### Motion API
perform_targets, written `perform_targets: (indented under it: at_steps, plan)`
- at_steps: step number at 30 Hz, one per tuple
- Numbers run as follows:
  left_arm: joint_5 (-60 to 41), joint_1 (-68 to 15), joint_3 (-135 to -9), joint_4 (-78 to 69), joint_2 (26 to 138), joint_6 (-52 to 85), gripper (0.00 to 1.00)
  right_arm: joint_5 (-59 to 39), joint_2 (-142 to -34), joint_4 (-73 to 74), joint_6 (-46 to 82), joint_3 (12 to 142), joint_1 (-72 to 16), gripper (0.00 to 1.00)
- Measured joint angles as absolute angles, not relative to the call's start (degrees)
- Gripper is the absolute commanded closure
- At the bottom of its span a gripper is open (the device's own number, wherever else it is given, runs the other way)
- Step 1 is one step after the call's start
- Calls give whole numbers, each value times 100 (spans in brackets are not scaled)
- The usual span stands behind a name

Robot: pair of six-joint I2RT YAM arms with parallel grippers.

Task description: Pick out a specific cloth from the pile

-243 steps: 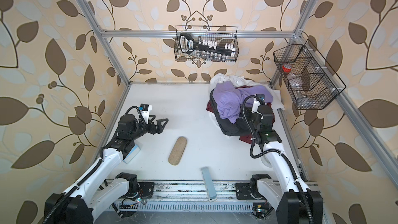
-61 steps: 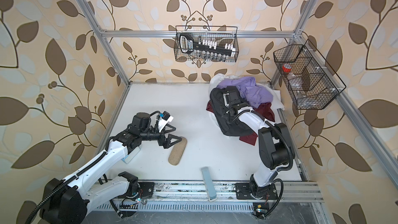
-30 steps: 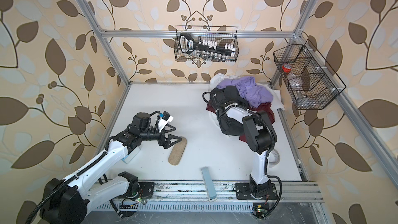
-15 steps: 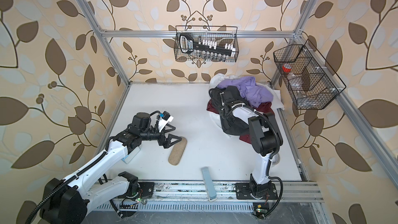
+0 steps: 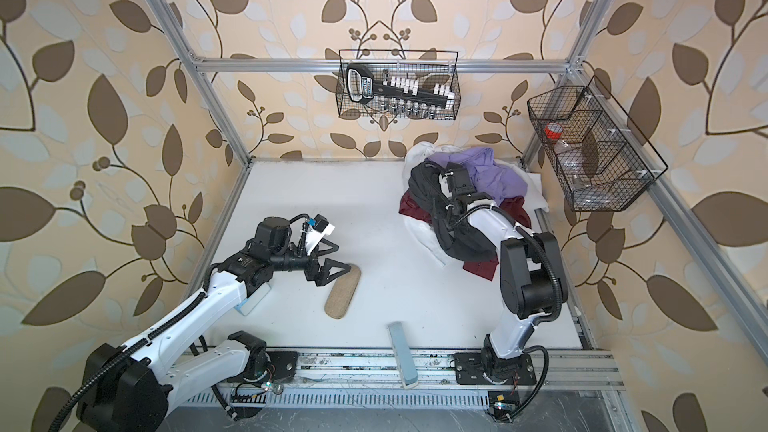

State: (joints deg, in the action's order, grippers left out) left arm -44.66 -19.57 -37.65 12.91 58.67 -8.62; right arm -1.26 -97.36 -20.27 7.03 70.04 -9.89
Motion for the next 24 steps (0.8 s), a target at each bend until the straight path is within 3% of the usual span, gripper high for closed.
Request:
perform_targets:
  at_steps: [24]
  plan:
    - [-4287,-1957,-3763,1280,5706,-847,1,183,-7269,-2906,676,7120,-961,100]
